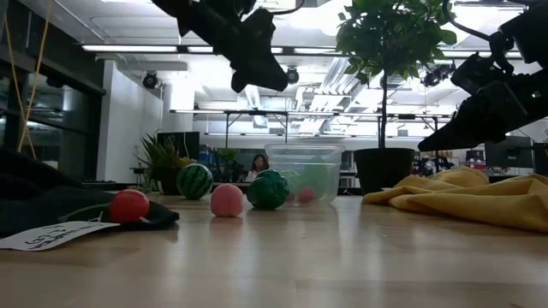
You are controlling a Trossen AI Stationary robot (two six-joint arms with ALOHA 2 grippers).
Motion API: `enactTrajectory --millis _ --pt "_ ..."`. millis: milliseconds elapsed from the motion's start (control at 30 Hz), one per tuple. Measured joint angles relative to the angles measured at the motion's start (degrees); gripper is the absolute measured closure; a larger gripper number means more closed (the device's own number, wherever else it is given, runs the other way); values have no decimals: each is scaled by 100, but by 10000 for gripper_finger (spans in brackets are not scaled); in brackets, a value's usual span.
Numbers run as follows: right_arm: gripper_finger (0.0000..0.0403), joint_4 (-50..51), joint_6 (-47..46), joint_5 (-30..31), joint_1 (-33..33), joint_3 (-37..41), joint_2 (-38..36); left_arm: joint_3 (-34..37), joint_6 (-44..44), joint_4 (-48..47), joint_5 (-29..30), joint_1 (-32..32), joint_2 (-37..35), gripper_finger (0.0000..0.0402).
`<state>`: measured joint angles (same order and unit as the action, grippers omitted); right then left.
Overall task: Pick and placing Produce into tupperware
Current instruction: Put the black cherry into the transparent bin
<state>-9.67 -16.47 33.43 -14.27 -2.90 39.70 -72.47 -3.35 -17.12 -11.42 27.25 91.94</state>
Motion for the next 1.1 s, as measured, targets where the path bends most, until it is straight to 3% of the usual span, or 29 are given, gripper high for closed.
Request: enactTrajectory --millis 433,1100 --pt "289 4 0 -2 0 0 0 0 298 69 -1106 94 0 289" --pt "289 4 0 -2 -2 0 0 -105 604 -465 -910 87 0 289"
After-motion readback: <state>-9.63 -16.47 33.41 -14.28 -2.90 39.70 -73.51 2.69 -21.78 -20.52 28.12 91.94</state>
